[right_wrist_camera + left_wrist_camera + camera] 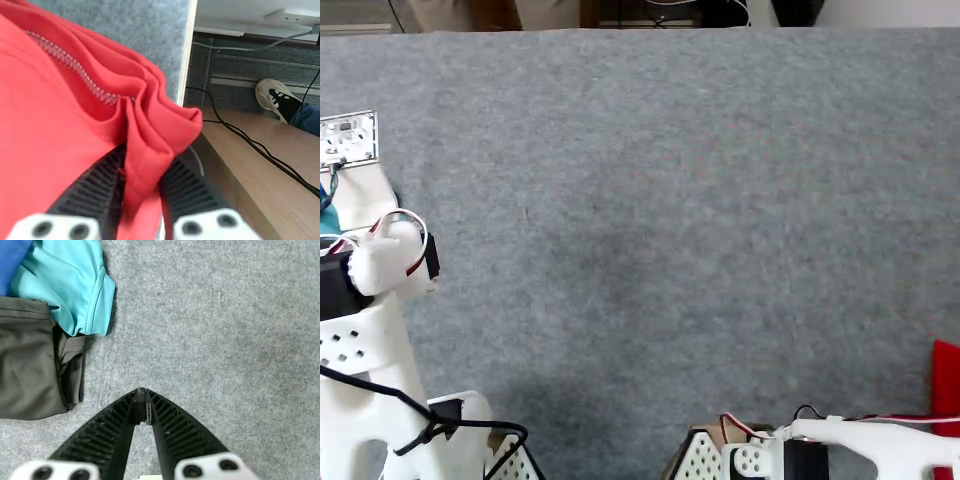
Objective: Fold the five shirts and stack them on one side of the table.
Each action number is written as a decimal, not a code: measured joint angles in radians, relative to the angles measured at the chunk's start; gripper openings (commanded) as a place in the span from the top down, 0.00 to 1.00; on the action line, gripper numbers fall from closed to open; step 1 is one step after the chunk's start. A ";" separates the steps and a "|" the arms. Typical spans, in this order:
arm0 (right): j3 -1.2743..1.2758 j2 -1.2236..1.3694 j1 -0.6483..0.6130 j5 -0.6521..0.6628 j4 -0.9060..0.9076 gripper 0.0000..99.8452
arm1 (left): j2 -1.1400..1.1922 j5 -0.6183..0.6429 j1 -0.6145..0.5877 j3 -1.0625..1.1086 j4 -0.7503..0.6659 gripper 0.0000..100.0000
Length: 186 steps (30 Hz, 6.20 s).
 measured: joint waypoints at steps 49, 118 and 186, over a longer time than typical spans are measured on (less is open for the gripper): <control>-0.084 -0.377 -0.245 0.084 0.328 0.99 | 0.000 -0.048 -0.241 -0.080 0.000 0.98; 0.842 -0.999 -1.629 -0.324 0.265 0.99 | 0.680 -0.008 -0.738 -0.990 0.009 0.98; 1.094 -1.178 -1.956 -0.091 -0.120 0.99 | 0.245 0.049 -0.051 0.178 0.008 0.66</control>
